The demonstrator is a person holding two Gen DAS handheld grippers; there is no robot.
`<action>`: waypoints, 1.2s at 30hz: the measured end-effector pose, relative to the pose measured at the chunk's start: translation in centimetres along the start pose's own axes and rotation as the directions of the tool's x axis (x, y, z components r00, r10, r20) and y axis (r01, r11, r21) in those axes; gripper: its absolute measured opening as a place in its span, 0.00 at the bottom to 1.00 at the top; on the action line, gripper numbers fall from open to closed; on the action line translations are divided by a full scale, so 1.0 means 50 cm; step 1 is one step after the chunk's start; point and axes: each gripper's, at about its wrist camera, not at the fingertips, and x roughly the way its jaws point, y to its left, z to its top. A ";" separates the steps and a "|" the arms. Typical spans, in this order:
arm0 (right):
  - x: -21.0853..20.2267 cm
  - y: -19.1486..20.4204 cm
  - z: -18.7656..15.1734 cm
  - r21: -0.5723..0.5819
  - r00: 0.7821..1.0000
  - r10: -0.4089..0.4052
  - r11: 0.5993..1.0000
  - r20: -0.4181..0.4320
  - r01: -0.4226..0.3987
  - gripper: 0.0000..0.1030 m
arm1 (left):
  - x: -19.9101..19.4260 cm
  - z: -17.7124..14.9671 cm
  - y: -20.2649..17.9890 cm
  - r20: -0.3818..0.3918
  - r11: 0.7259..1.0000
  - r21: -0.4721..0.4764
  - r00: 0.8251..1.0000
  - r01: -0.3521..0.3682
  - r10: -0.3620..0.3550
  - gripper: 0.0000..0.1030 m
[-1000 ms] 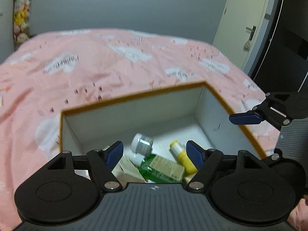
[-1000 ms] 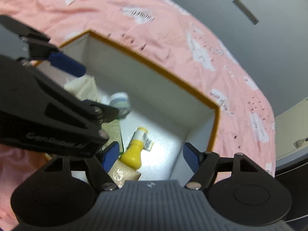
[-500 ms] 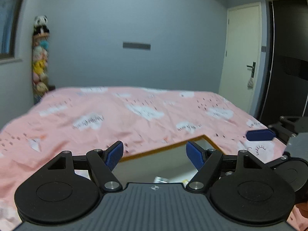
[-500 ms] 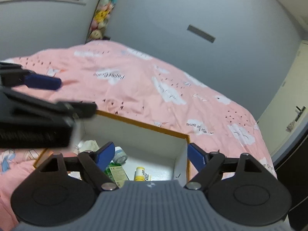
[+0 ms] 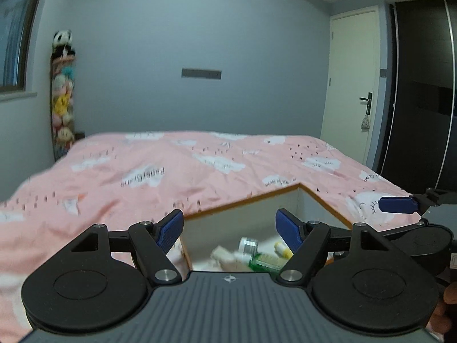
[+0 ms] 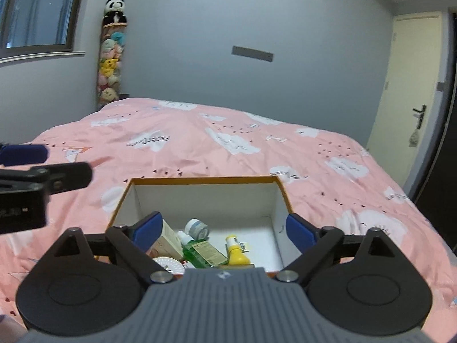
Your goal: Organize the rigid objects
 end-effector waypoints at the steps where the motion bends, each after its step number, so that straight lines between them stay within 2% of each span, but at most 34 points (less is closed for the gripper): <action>1: -0.003 0.003 -0.007 0.004 1.000 -0.005 1.000 0.001 0.005 0.92 | -0.003 -0.008 0.009 -0.008 1.000 -0.017 1.000 -0.008 0.008 0.84; 5: -0.013 0.011 -0.033 0.041 1.000 -0.017 0.999 0.007 0.017 0.94 | -0.006 -0.031 0.040 -0.062 0.996 -0.053 0.996 -0.075 0.071 0.84; 10: -0.029 0.010 -0.055 0.072 0.998 -0.048 0.996 0.042 0.045 0.95 | -0.020 -0.054 0.054 -0.078 0.991 0.002 0.988 -0.133 0.133 0.84; 13: -0.035 0.007 -0.064 0.090 0.997 -0.064 0.994 0.052 0.059 0.97 | -0.024 -0.062 0.053 -0.087 0.990 0.050 0.987 -0.132 0.136 0.85; 18: -0.013 0.004 -0.078 0.097 0.999 -0.046 0.994 -0.026 0.048 0.97 | -0.020 -0.069 0.043 -0.096 0.981 0.108 0.981 -0.158 0.169 0.88; 21: -0.003 0.009 -0.086 0.096 0.998 -0.020 0.995 -0.066 0.027 0.97 | -0.014 -0.078 0.039 -0.115 0.977 0.116 0.975 -0.179 0.192 1.00; 25: 0.000 0.017 -0.092 0.078 0.997 -0.006 0.997 -0.077 0.012 0.97 | -0.007 -0.087 0.041 -0.149 0.980 0.110 0.972 -0.165 0.180 1.00; 30: 0.004 0.027 -0.095 0.055 0.997 0.005 0.999 -0.082 0.000 0.97 | 0.008 -0.101 0.038 -0.210 0.981 0.112 0.961 -0.160 0.181 1.00; 36: 0.020 0.028 -0.099 0.060 0.993 0.020 0.998 -0.116 -0.013 0.97 | 0.013 -0.108 0.040 -0.234 0.981 0.108 0.955 -0.161 0.183 1.00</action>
